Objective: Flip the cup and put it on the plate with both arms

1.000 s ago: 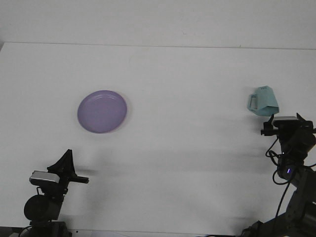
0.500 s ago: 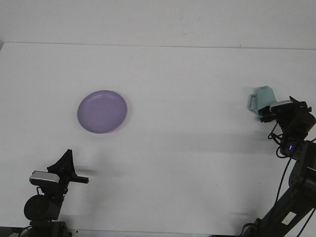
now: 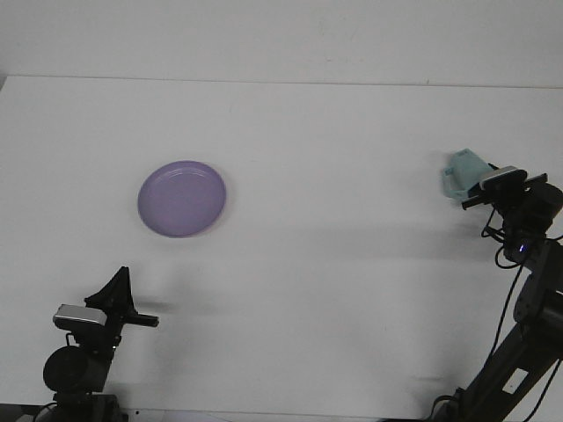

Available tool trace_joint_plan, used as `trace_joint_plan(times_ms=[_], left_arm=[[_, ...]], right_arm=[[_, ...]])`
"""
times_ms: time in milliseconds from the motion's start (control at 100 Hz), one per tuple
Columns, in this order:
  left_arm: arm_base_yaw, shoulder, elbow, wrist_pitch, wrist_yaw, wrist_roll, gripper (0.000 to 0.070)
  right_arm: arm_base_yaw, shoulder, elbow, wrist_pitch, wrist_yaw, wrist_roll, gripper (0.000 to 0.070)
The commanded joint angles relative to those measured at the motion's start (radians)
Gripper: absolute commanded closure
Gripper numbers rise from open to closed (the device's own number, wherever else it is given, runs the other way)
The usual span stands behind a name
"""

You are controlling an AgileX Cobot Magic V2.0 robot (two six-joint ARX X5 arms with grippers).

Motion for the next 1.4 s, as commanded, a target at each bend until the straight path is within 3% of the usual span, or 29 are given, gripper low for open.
trace_joint_plan(times_ms=[0,120,420,620,730,860,1100,1390], left_arm=[[-0.002,0.000,-0.021,0.005,-0.002,-0.001,0.0688],[-0.002,0.000,-0.021,0.002,-0.002,-0.001,0.0688],[-0.002,0.000,-0.021,0.002,-0.002,-0.001,0.0688],[-0.002,0.000,-0.021,0.002,-0.002,-0.001,0.0688],[-0.002,0.000,-0.021,0.002,-0.002,-0.001,0.0688],[-0.002,0.000,-0.021,0.002,-0.002,-0.001,0.0688],[-0.002,0.000,-0.021,0.002,-0.002,-0.003,0.0688],[-0.002,0.000,-0.021,0.002,-0.001,-0.031,0.0688]], right_arm=[[-0.005,0.026,0.015,0.009,-0.005,0.033,0.0691],[-0.005,0.011,0.015,0.006,-0.005,0.085,0.0691],[0.003,-0.038,0.014,-0.025,-0.039,0.111,0.0691],[0.027,-0.129,0.014,-0.095,-0.024,0.252,0.0693],[0.056,-0.209,0.014,-0.207,0.042,0.334,0.0693],[0.100,-0.321,0.015,-0.383,0.106,0.372,0.0693],[0.193,-0.571,0.015,-0.755,0.159,0.458,0.0693],[0.333,-0.869,0.016,-1.179,0.161,0.551,0.0694]])
